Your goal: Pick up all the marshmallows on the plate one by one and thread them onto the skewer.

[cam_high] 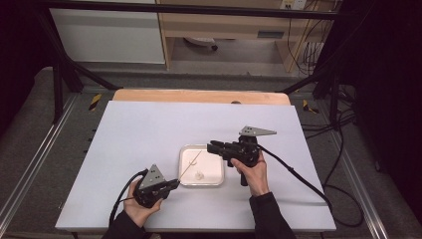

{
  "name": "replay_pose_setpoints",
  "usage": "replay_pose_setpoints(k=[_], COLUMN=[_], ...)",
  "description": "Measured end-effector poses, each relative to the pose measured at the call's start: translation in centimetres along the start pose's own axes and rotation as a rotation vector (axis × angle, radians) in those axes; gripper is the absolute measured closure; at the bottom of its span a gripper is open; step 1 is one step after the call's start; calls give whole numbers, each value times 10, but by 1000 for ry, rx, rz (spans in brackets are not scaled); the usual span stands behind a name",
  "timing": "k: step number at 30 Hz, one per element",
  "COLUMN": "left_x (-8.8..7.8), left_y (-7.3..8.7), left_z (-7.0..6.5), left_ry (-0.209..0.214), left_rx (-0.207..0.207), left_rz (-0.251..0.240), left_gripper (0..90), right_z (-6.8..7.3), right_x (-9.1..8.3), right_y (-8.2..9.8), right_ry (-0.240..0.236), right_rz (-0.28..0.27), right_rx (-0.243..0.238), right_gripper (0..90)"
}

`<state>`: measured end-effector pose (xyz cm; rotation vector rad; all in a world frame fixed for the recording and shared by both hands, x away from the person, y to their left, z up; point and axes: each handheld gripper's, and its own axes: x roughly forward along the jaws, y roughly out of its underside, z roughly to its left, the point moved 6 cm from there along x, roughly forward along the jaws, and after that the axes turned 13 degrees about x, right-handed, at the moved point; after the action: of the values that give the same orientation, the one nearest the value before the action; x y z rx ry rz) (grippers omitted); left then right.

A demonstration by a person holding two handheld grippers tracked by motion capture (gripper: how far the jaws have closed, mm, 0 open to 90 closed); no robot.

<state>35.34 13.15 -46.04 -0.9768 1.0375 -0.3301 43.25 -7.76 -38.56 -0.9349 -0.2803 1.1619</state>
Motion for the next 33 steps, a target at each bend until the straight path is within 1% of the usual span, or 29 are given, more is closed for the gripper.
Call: replay_pose_setpoints(k=[7, 12, 16, 19, 25, 28, 33], left_x=[1, 1, 0, 0, 1, 1, 2], left_y=[-3, -3, -4, -4, -3, -3, -2], left_z=[-3, -4, -4, -4, -4, -5, -6], left_ry=[2, 1, -2, -2, -4, -6, -4], left_rx=[12, 11, 17, 17, 19, 24, 21], left_rz=[-12, -17, -20, -18, -14, -7, -2], left_gripper=[885, 884, 885, 885, 885, 885, 886], right_z=[1, 1, 0, -1, 0, 0, 1], right_x=[6, 8, 10, 11, 14, 15, 18], right_y=[0, 0, 2, 3, 6, 7, 12], right_ry=[-18, -23, -23, -21, -41, -46, -50], right_rz=[2, 5, 15, 17, 26, 32, 39], right_rx=[8, 16, 22, 21, 41, 45, 48], right_gripper=[719, 721, 724, 724, 737, 746, 764])
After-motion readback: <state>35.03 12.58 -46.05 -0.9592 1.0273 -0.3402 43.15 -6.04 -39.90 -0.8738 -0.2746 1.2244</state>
